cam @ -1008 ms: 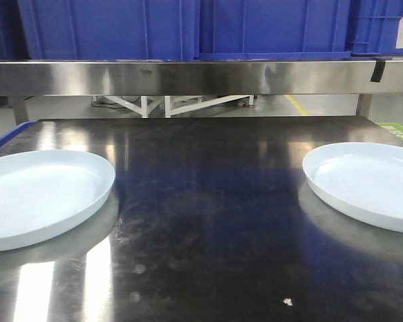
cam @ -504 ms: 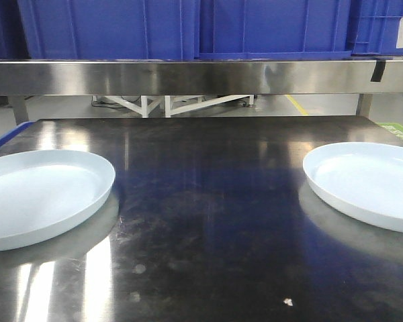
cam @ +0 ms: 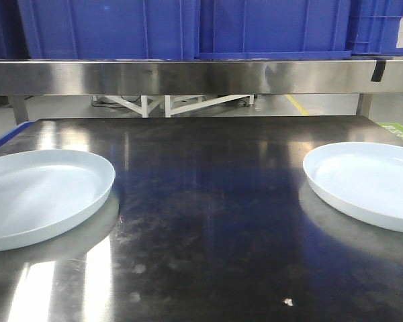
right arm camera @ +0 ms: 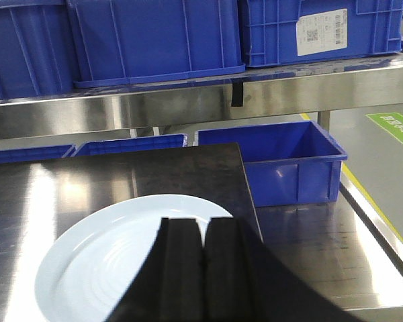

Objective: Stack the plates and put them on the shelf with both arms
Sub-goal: 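Grasp the rim of the nearer white plate with the left gripper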

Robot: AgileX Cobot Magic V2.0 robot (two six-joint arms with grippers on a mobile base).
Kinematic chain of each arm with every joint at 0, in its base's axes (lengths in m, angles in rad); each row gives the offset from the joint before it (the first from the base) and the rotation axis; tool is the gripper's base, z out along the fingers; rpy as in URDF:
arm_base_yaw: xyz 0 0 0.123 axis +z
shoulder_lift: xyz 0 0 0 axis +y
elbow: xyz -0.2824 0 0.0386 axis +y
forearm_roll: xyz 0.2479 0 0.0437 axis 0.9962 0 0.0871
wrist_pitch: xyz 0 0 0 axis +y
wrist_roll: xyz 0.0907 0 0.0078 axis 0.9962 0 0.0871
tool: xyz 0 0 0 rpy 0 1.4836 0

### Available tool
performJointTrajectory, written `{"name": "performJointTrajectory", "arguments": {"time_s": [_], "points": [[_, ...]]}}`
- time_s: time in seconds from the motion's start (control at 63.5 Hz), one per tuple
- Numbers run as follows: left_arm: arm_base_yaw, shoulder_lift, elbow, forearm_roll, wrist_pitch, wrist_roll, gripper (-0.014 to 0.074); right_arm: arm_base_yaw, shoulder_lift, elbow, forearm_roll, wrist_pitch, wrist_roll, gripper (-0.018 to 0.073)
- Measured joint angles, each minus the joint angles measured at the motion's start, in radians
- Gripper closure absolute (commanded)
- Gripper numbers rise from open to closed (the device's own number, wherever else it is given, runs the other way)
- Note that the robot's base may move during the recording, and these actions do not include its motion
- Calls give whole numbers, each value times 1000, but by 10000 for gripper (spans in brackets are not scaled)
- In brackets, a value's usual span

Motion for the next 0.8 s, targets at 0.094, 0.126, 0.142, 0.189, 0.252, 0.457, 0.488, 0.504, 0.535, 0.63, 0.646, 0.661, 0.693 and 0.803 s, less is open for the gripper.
{"name": "performJointTrajectory", "arguments": {"time_s": [0.094, 0.126, 0.142, 0.189, 0.252, 0.457, 0.488, 0.504, 0.535, 0.63, 0.646, 0.661, 0.693, 0.803], "points": [[0, 17, 0, -5, 0, 2, 103, 0, 0, 0, 0, 0, 0, 501], [0, 21, -2, -7, 0, 4, 114, 0, 0, 0, 0, 0, 0, 501], [0, 21, -5, -7, 0, 4, 121, 0, 0, 0, 0, 0, 0, 501], [0, 24, -6, -11, 0, 4, 152, 0, 0, 0, 0, 0, 0, 501], [0, 25, -8, -14, 0, 4, 206, 0, 0, 0, 0, 0, 0, 501], [0, 25, -15, -6, 8, 6, 419, 0, 0, 0, 0, 0, 0, 501], [0, 25, -15, -6, 8, 6, 453, 0, 0, 0, 0, 0, 0, 501], [0, 25, -15, -9, 11, 6, 472, 0, 0, 0, 0, 0, 0, 501], [0, 25, -16, -12, 11, 6, 498, 0, 0, 0, 0, 0, 0, 501], [0, 25, -18, -19, 15, 6, 510, 0, 0, 0, 0, 0, 0, 501], [0, 25, -18, -22, 15, 6, 510, 0, 0, 0, 0, 0, 0, 501], [0, 25, -18, -23, 16, 6, 510, 0, 0, 0, 0, 0, 0, 501], [0, 25, -18, -29, 18, 6, 510, 0, 0, 0, 0, 0, 0, 501], [0, 25, -18, -31, 17, 6, 510, 0, 0, 0, 0, 0, 0, 501]]}}
